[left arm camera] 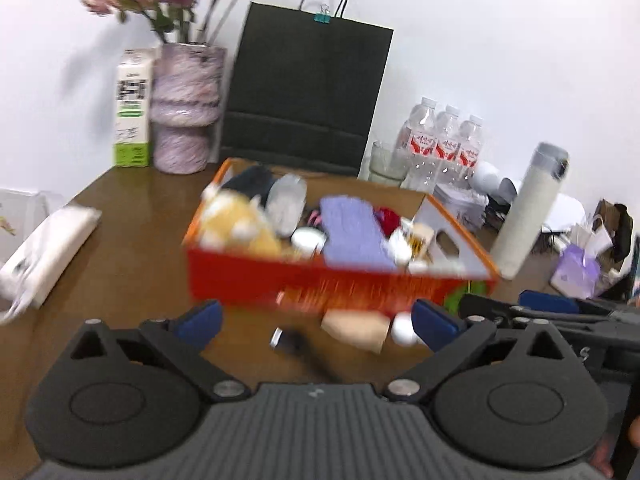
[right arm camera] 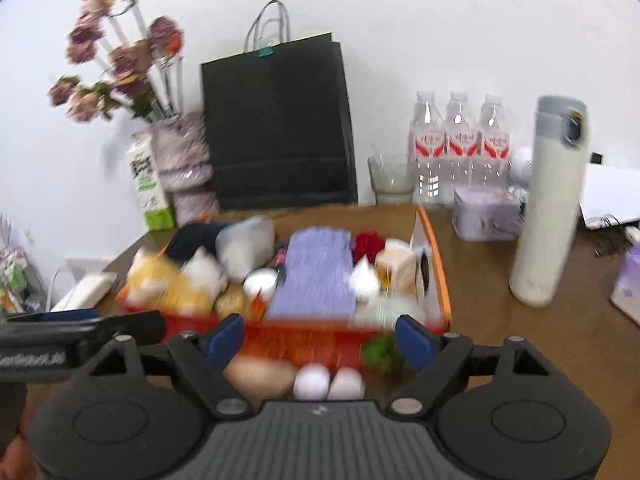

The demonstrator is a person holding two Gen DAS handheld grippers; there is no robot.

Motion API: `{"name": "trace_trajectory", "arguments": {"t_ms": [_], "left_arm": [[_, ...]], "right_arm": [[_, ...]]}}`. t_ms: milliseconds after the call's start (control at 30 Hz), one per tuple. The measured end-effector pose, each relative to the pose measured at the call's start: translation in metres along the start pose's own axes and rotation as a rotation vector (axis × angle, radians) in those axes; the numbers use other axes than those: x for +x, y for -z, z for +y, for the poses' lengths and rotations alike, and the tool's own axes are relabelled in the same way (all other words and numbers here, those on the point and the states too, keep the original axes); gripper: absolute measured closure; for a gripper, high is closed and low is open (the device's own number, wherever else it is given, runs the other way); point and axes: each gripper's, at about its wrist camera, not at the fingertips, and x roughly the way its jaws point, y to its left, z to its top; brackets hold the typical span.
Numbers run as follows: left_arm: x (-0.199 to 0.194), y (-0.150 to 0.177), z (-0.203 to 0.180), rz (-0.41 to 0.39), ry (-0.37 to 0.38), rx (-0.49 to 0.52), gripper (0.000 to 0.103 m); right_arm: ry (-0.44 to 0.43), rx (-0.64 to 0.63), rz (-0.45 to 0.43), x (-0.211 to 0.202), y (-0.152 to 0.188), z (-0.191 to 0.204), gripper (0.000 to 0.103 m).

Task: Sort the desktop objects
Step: 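Open both tools and pull them back from the box, then grasp the tan cloth pad with the left tool while the right tool grasps a white cap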

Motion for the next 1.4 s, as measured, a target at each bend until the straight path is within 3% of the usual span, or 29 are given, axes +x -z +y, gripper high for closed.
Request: {"name": "trace_trajectory", "arguments": {"t_ms": [67,233,300,567,767,833,900,1000,1100,1200,1267,1333,1400], "left_arm": [[-0.01,0.025,0.002,0.026,-0.043,0.013,0.0],[-0.032,0.065,0.005,0.071,-0.049,0.071,0.0],[-0.04,0.076,0.007,0.089,-0.042,0.086,0.0],[-0.048,0.098,0.012,0.116,-0.077,0.098,0.0],[-0.043,0.097,0.01,0.124,-0.061,0.111,0.0],[-0.038,0.087,0.008,0.1,-0.046,0.134,0.0],[-0.032,0.072,0.006,0.046,-0.058,0.169,0.0],[-0.013,0.041,0.004,0.011,0.024,0.186,0.0],[0.025,0.015,-0.005,0.048,0.089,0.205,0.001],[0.057,0.001,-0.024,0.057,0.14,0.263,0.014],[0.077,-0.002,-0.038,0.073,0.186,0.322,0.039],[0.094,-0.002,-0.046,0.101,0.195,0.378,0.046],[0.109,0.001,-0.05,0.124,0.194,0.41,0.047]], "right_arm": [[0.017,-0.038,0.007,-0.016,0.027,0.003,0.018],[0.006,0.015,0.1,-0.04,0.082,0.005,0.018],[-0.015,0.015,0.095,-0.052,0.1,0.012,0.018],[0.034,-0.021,0.058,-0.064,0.126,0.028,0.014],[0.025,0.003,0.069,-0.062,0.125,0.023,0.013],[0.003,0.017,0.062,-0.06,0.119,0.017,0.015],[0.0,0.032,0.059,-0.053,0.106,0.009,0.024],[0.005,0.036,0.035,-0.037,0.083,-0.001,0.032],[0.005,0.05,0.022,-0.013,0.058,-0.009,0.035],[0.013,0.039,0.042,0.022,0.034,-0.016,0.043],[0.016,0.052,0.069,0.04,0.022,-0.024,0.052],[0.012,0.083,0.069,0.048,0.017,-0.034,0.055],[-0.004,0.111,0.06,0.05,0.016,-0.043,0.055]]}}
